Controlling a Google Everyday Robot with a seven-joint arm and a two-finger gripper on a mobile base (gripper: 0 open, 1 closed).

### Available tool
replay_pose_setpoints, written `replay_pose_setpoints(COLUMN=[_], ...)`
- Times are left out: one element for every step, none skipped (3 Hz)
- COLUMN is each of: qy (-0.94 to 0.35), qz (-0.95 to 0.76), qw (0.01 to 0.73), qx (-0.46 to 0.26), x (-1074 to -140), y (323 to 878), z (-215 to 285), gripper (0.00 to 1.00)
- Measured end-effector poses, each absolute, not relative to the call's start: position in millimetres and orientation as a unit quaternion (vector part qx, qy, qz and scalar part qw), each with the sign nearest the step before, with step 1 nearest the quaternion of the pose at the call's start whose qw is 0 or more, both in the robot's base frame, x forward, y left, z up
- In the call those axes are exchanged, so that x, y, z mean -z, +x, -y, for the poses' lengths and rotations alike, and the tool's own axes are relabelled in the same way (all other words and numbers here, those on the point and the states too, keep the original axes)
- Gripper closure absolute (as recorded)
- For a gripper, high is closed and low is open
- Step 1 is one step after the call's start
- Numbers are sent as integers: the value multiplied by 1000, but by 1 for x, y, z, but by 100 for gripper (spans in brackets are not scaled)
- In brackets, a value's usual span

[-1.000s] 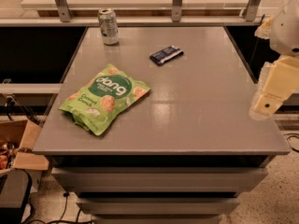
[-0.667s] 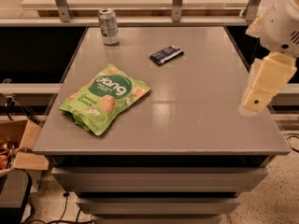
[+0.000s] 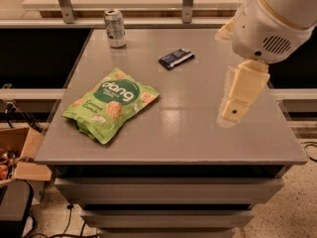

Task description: Pick green rice chip bag

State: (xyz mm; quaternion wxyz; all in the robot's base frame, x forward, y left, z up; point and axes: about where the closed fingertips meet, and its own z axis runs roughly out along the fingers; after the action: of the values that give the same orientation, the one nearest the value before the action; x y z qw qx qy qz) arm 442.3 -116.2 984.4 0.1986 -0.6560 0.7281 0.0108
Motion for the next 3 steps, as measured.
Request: replay_pose_setpoints(qy=[-656, -669, -724], qz=[-728, -714, -652], qw=[199, 207, 223], qx=[-11, -13, -4], x=[-984, -986, -989], y=[442, 441, 444], z=[116, 110, 73], gripper=[0, 0, 0])
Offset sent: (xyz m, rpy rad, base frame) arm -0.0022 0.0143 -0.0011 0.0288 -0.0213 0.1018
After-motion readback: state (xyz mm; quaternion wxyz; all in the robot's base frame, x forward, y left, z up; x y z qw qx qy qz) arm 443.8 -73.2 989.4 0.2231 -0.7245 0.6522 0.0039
